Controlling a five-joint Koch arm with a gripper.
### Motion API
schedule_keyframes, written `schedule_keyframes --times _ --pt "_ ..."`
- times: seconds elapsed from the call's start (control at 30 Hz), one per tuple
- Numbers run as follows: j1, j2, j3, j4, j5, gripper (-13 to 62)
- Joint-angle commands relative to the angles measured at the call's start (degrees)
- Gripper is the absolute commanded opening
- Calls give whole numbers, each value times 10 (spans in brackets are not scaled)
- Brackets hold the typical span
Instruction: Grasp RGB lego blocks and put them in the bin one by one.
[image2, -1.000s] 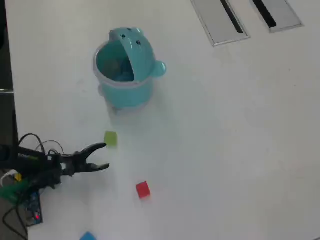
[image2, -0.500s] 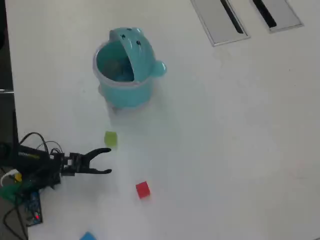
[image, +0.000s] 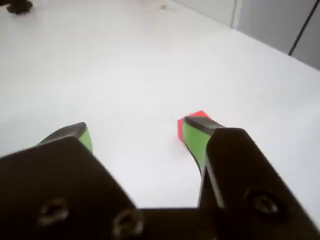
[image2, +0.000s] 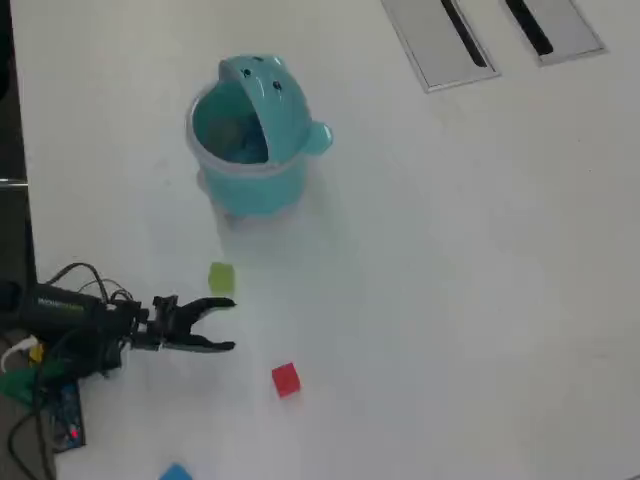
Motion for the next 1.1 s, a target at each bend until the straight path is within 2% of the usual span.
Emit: schedule_keyframes --times 0.0,0.4,0.77,1.07 --pt "8 -4 -65 16 -34 330" --pt "62 -153 -214 85 -117 330" --pt "87 -271 -239 92 -192 330" --pt "120 -403 -336 91 -210 330"
